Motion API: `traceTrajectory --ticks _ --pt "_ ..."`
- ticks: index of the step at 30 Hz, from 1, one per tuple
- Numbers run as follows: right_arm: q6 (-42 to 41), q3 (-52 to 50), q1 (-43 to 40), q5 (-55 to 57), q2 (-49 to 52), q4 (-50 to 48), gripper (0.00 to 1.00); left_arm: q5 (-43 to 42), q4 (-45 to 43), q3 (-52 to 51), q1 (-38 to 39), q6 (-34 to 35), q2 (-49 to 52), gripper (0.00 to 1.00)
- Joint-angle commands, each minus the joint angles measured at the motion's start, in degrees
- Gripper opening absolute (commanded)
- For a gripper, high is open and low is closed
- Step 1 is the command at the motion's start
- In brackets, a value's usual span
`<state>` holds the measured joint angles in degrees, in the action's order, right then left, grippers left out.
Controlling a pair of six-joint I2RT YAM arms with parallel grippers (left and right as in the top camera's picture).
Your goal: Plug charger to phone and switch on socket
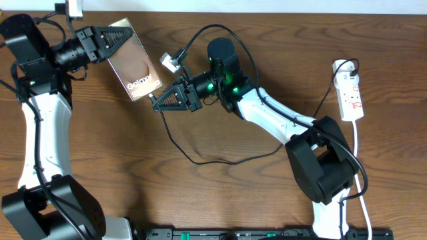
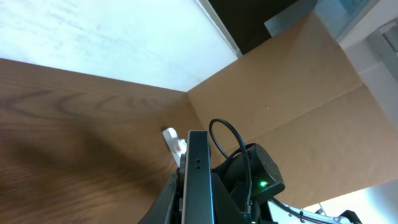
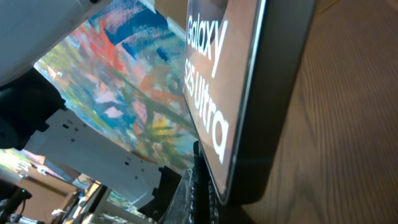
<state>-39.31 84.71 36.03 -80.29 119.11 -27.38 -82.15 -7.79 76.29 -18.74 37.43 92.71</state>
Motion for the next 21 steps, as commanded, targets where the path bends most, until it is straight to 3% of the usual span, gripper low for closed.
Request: traceTrajectory --ticks 1,21 --pt "-0.33 0.66 1.18 0.5 0.17 -0.31 0.01 -0.94 -0.46 0.09 -0.13 -0.31 -0.22 0.07" --pt "-1.16 0.66 1.57 0.76 0.17 -0.28 0.01 -0.94 -0.48 0.09 -0.04 -0.35 -0.22 0.07"
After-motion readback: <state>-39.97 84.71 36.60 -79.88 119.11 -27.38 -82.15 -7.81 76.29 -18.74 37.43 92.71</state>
